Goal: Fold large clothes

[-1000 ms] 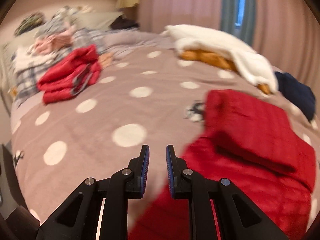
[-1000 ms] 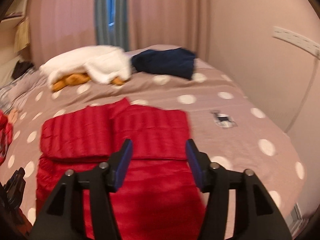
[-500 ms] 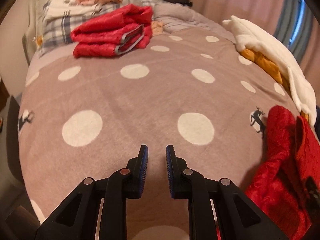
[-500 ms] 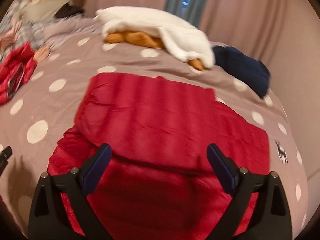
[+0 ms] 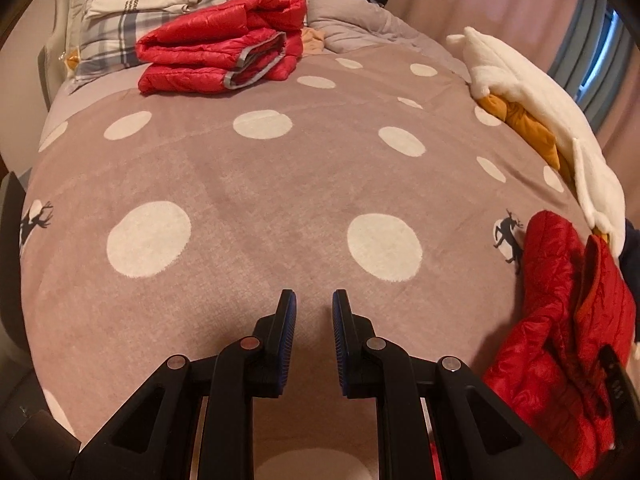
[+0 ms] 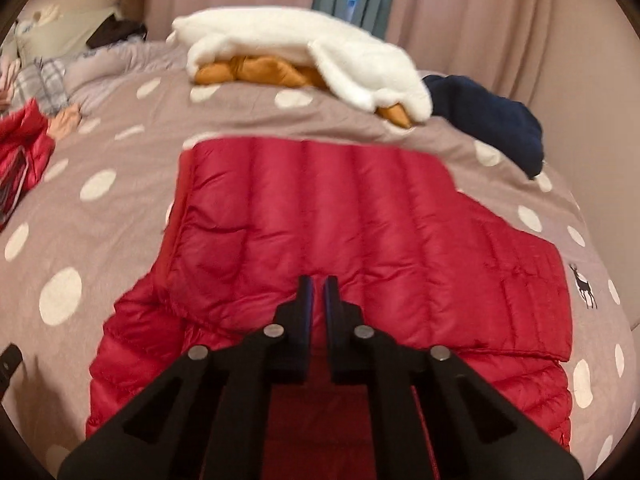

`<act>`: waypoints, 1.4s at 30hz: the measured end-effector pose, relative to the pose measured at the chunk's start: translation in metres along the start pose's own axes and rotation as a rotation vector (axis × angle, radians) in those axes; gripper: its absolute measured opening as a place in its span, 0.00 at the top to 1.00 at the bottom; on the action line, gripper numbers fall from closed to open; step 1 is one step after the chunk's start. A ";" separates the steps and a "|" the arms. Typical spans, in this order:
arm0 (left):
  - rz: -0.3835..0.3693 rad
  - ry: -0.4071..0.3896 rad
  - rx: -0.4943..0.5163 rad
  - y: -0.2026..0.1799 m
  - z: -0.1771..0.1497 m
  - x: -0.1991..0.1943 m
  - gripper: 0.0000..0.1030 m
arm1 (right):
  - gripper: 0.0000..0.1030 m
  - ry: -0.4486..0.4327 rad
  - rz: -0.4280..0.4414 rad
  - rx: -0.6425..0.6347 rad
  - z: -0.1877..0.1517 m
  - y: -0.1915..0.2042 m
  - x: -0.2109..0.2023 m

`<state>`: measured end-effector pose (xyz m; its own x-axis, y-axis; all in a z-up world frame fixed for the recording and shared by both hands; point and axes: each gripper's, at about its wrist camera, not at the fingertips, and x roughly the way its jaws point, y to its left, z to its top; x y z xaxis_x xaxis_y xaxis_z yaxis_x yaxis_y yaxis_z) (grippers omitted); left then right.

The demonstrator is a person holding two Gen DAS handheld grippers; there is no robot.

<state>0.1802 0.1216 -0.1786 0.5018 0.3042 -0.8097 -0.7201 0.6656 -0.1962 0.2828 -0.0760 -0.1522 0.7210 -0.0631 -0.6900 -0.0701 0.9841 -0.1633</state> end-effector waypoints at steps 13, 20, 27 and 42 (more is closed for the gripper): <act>-0.012 0.031 -0.022 0.003 0.000 0.005 0.86 | 0.95 -0.076 -0.004 0.122 0.020 -0.041 -0.034; -0.018 0.040 -0.046 0.007 0.001 0.006 0.86 | 0.01 -0.039 0.097 0.042 0.011 -0.018 -0.025; -0.012 0.051 -0.107 0.022 0.009 0.010 0.86 | 0.01 -0.051 0.055 -0.184 0.008 0.043 -0.004; -0.020 0.078 -0.145 0.031 0.013 0.016 0.86 | 0.88 -0.058 0.021 0.250 0.028 -0.060 0.006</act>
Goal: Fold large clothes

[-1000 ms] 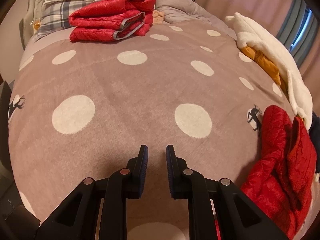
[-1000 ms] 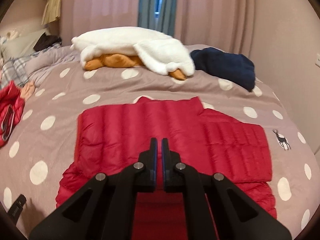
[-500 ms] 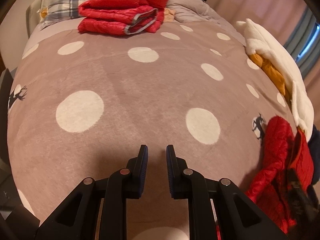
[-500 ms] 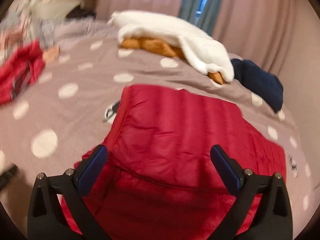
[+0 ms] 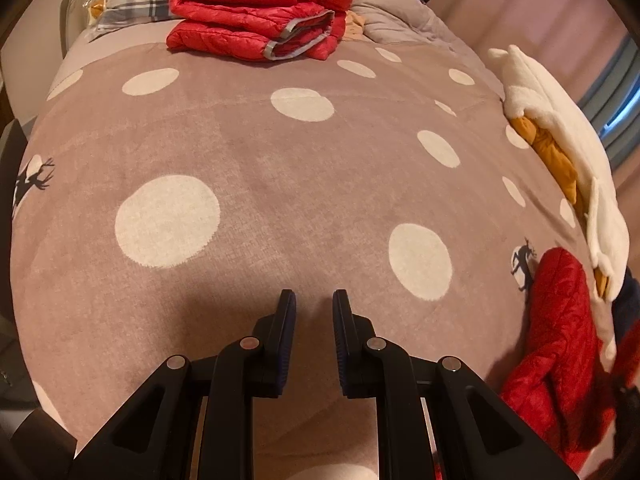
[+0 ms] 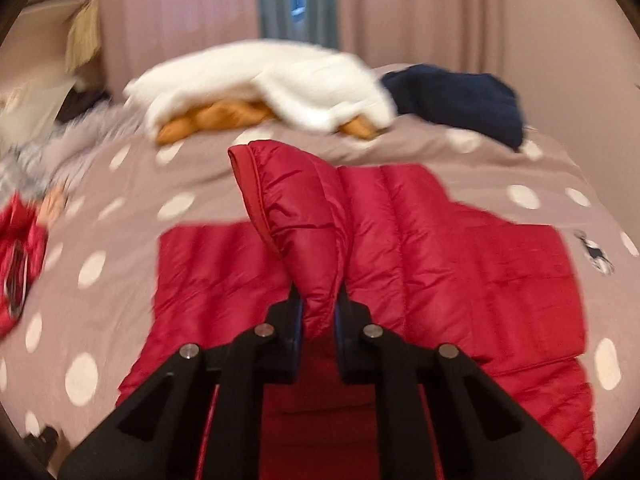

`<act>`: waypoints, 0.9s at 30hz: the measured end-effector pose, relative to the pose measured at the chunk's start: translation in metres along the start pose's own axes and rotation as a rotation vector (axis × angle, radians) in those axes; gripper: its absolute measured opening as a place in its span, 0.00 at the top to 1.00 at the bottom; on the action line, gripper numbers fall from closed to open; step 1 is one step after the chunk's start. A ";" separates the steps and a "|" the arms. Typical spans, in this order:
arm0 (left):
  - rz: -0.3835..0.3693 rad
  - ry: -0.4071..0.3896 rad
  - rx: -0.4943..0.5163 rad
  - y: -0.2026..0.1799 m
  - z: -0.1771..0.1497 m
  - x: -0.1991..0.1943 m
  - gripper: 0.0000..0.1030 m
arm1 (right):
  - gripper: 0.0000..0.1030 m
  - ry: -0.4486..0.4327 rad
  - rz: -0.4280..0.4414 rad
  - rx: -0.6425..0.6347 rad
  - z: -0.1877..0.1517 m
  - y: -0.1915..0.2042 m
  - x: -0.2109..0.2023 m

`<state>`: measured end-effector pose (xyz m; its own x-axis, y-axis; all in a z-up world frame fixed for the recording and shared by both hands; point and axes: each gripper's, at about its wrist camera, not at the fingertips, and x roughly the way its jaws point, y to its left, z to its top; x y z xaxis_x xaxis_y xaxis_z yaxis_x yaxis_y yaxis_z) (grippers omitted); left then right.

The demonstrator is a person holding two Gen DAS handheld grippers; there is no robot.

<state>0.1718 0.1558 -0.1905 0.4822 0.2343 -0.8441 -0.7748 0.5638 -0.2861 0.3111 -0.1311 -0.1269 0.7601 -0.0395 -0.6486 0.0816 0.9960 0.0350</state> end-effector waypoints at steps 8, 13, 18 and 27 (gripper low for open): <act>0.006 -0.008 0.029 -0.005 -0.002 -0.001 0.86 | 0.70 -0.016 -0.209 0.157 0.008 -0.118 -0.019; 0.016 -0.019 0.042 -0.008 -0.004 -0.002 0.86 | 0.44 0.021 -0.358 0.259 -0.012 -0.178 -0.025; 0.002 -0.040 0.060 -0.014 -0.008 -0.006 0.86 | 0.33 -0.072 -0.319 0.260 -0.016 -0.176 -0.049; -0.009 0.024 0.119 -0.030 -0.018 0.007 0.86 | 0.94 0.178 -0.244 0.179 -0.051 -0.171 0.052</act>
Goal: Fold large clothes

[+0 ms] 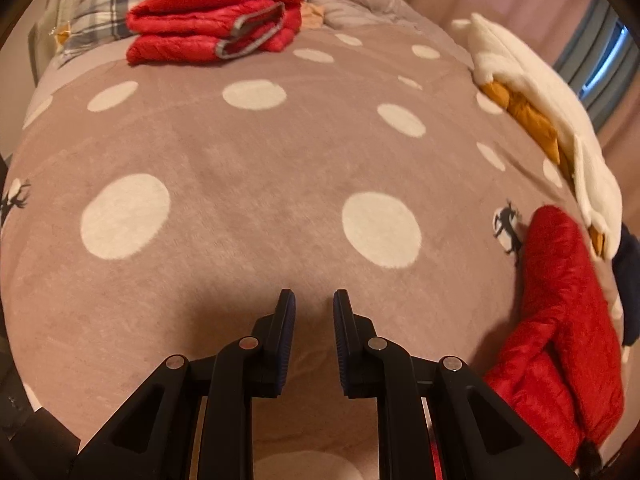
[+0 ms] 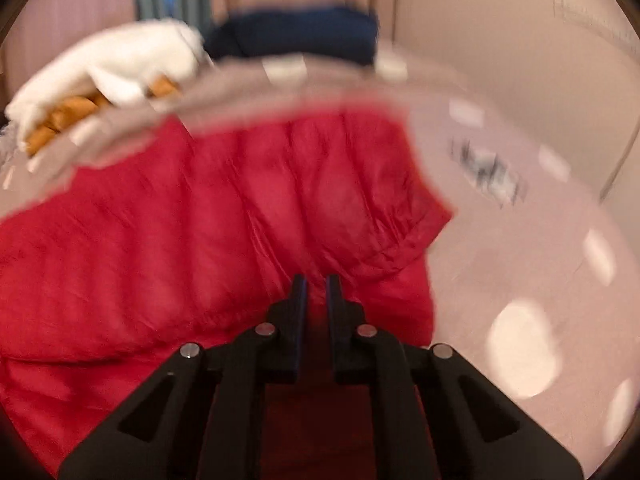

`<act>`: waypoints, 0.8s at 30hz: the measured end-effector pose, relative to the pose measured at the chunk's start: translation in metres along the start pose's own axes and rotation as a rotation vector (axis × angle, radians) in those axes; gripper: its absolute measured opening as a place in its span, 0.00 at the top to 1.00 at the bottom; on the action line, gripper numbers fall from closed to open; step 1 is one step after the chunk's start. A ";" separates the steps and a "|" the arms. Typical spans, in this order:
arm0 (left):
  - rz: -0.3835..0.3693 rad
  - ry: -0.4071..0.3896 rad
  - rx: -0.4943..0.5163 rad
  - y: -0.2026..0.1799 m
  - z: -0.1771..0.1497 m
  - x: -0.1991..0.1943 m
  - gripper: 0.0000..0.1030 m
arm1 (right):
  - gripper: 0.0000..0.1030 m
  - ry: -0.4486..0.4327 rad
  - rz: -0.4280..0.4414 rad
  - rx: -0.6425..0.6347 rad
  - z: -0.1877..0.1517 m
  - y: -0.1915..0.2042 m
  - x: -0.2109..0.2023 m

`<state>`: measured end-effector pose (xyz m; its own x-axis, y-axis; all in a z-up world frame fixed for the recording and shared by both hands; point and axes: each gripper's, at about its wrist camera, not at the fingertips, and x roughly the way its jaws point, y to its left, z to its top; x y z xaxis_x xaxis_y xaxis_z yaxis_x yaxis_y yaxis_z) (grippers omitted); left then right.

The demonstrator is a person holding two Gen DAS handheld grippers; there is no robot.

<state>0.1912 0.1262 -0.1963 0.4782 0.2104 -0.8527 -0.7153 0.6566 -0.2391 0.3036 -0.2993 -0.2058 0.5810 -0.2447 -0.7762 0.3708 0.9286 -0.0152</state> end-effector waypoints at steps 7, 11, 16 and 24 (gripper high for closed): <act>-0.107 0.012 0.037 0.000 -0.007 -0.016 0.85 | 0.79 -0.026 0.145 0.143 0.000 -0.041 -0.061; -0.234 0.070 0.046 0.014 -0.025 -0.032 0.34 | 0.30 -0.063 0.112 0.138 -0.022 -0.067 -0.111; -0.397 0.143 -0.125 0.060 -0.047 -0.044 0.18 | 0.24 -0.076 0.140 0.270 -0.068 -0.129 -0.155; -0.546 0.115 -0.132 0.092 -0.096 -0.067 0.18 | 0.22 0.034 0.188 0.494 -0.159 -0.190 -0.160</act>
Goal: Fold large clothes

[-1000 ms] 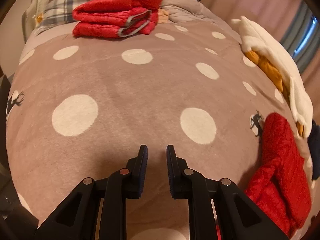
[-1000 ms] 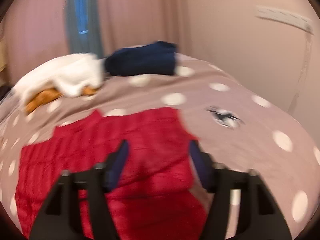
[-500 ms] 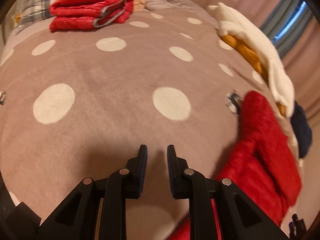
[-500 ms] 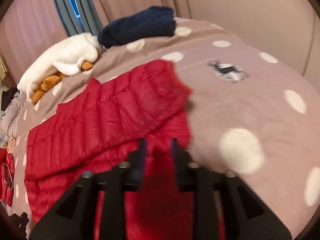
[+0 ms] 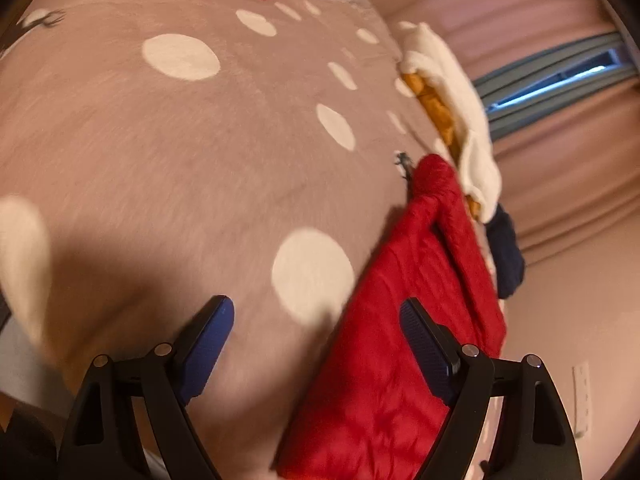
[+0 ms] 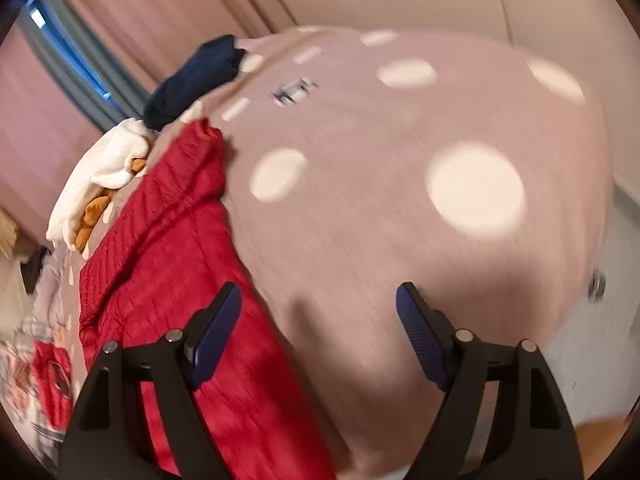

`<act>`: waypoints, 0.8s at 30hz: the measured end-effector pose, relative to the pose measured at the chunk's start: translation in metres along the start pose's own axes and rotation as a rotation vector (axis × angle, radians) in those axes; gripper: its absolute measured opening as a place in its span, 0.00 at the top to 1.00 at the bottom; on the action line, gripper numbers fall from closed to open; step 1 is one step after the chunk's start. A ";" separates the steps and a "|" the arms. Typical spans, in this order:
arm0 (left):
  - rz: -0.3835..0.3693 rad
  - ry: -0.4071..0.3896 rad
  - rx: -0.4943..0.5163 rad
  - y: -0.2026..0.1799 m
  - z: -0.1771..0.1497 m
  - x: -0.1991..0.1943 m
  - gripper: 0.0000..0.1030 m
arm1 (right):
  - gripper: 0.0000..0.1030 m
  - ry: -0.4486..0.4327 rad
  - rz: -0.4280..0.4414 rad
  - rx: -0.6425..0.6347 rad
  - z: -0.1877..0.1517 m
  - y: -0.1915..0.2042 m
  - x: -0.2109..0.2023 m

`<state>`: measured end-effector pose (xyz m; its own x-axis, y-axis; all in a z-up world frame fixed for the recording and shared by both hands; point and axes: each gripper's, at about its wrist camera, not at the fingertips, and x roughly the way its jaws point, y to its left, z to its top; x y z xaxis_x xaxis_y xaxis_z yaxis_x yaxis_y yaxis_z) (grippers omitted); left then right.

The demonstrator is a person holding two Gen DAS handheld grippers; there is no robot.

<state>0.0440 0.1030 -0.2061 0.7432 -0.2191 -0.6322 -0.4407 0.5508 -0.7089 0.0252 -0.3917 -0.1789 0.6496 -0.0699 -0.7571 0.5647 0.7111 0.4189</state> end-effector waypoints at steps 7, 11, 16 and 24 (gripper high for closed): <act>-0.174 0.052 -0.075 0.006 -0.040 -0.006 0.18 | 0.22 0.041 0.103 0.030 -0.046 0.002 -0.008; -0.221 0.096 -0.057 -0.002 -0.050 0.001 0.18 | 0.22 0.057 0.147 0.036 -0.064 0.013 -0.007; -0.265 0.131 -0.035 -0.010 -0.052 0.009 0.18 | 0.19 0.094 0.209 0.037 -0.078 0.032 -0.003; -0.333 0.222 0.004 -0.034 -0.065 0.027 0.18 | 0.16 0.097 0.238 0.031 -0.087 0.047 0.002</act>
<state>0.0460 0.0261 -0.2197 0.7177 -0.5549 -0.4207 -0.1918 0.4233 -0.8855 0.0086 -0.2980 -0.2042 0.7152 0.1653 -0.6791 0.4178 0.6778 0.6050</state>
